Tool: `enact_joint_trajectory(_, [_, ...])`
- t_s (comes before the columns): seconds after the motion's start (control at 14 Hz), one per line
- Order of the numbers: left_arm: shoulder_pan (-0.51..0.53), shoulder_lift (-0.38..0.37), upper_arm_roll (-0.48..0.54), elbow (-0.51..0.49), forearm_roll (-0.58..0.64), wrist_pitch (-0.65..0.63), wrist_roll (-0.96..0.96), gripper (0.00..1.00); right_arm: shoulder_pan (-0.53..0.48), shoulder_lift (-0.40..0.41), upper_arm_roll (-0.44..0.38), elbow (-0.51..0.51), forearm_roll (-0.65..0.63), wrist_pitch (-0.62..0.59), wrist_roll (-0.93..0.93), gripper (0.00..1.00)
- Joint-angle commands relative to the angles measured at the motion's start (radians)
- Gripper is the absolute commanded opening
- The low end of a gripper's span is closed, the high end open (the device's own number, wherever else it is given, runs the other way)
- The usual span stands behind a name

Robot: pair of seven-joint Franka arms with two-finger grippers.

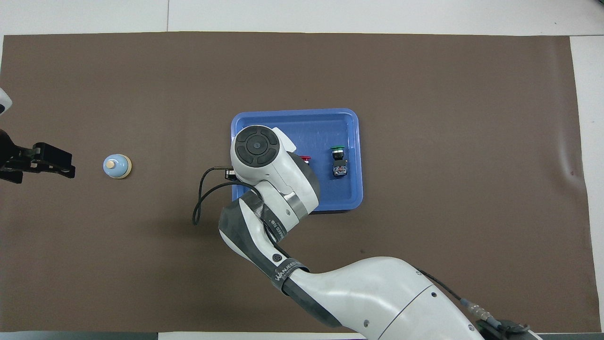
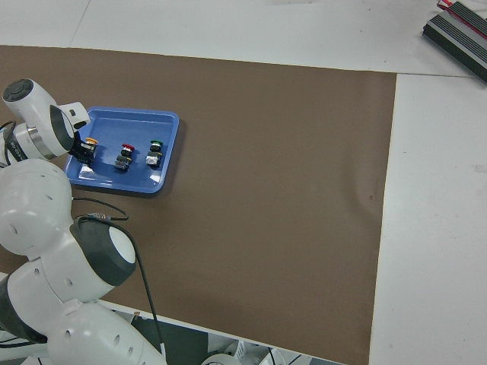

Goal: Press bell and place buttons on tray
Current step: 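Carry the yellow button into the blue tray and release it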

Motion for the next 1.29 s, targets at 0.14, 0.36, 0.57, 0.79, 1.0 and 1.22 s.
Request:
enact_joint_trajectory(0.14, [-0.002,-0.009,0.005,0.005,-0.009,-0.019,-0.011,1.0,-0.002,0.003,0.001,0.023,-0.052,-0.022,0.025,1.0])
enact_joint_trajectory(0.36, [-0.002,-0.009,0.005,0.005,-0.009,-0.019,-0.011,1.0,-0.028,-0.045,-0.01,0.029,-0.056,-0.123,0.016,1.0])
enact_joint_trajectory(0.57, [-0.002,-0.009,0.005,0.005,-0.009,-0.019,-0.011,1.0,-0.05,-0.147,-0.048,0.002,-0.114,-0.155,-0.001,1.0])
enact_joint_trajectory(0.79, [-0.002,-0.009,0.005,0.005,-0.009,-0.019,-0.011,1.0,-0.146,-0.289,-0.064,-0.067,-0.148,-0.241,-0.164,1.0])
enact_joint_trajectory(1.0, [-0.002,-0.009,0.005,0.005,-0.009,-0.019,-0.011,1.0,-0.29,-0.415,-0.064,-0.107,-0.148,-0.348,-0.37,1.0])
enact_joint_trajectory(1.22, [-0.002,-0.009,0.005,0.005,-0.009,-0.019,-0.011,1.0,-0.454,-0.483,-0.062,-0.112,-0.147,-0.445,-0.563,1.0])
